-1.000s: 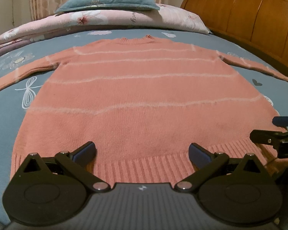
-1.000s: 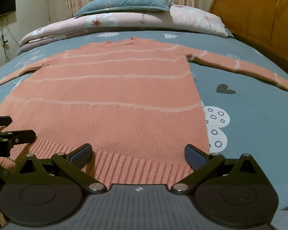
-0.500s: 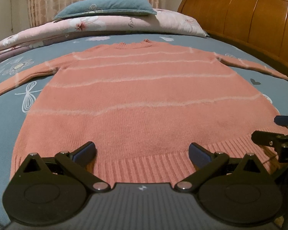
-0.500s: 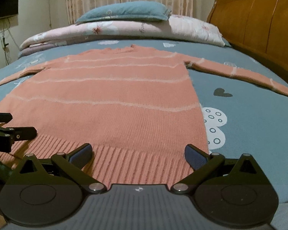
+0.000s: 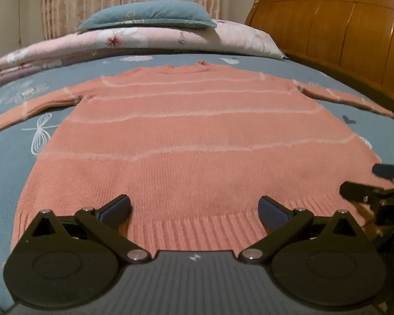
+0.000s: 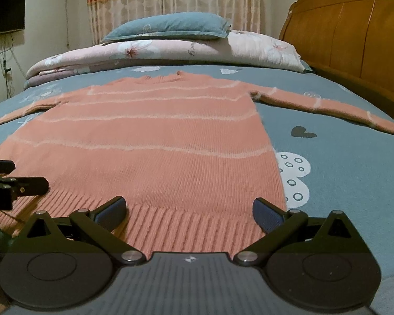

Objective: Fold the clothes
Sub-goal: 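Position both open grippers at the ribbed hem, side by side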

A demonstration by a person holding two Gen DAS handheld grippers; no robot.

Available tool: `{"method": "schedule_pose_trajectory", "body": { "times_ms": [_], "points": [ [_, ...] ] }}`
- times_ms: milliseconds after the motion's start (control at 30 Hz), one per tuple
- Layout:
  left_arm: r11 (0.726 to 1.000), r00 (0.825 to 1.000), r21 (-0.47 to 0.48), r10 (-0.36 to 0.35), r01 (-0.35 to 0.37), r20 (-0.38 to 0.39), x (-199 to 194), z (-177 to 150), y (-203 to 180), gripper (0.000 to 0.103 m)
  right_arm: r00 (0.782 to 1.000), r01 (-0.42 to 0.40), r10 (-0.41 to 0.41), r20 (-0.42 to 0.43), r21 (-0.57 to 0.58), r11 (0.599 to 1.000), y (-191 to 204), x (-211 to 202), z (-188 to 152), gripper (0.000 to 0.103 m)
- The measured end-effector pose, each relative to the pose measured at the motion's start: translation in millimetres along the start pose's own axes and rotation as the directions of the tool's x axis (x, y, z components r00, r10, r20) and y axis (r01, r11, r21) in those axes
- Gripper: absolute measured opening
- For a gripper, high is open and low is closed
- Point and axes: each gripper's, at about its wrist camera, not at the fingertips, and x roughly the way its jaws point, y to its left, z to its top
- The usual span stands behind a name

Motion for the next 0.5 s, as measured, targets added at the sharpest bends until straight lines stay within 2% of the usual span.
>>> {"method": "schedule_pose_trajectory", "body": {
  "times_ms": [133,333,367,467,500],
  "points": [
    [0.998,0.999,-0.053,-0.024,0.023,-0.027,5,24,15,0.102,1.0,-0.002,0.002,0.007,-0.002,1.0,0,1,0,0.103],
    [0.984,0.995,-0.151,0.096,-0.098,-0.018,31,67,60,0.102,1.0,-0.003,0.003,0.012,-0.003,1.0,-1,2,-1,0.103],
    [0.977,0.994,-0.179,0.109,-0.112,-0.031,37,68,68,0.102,1.0,-0.003,0.003,0.012,-0.004,1.0,-1,2,-1,0.103],
    [0.95,0.991,-0.291,0.088,-0.114,-0.102,50,58,93,0.102,1.0,-0.004,0.004,0.013,-0.003,1.0,-1,2,-1,0.103],
    [0.947,0.994,-0.306,0.083,-0.1,-0.07,45,52,95,0.102,1.0,-0.004,0.004,0.013,-0.004,1.0,0,2,-1,0.103]
  ]
}}
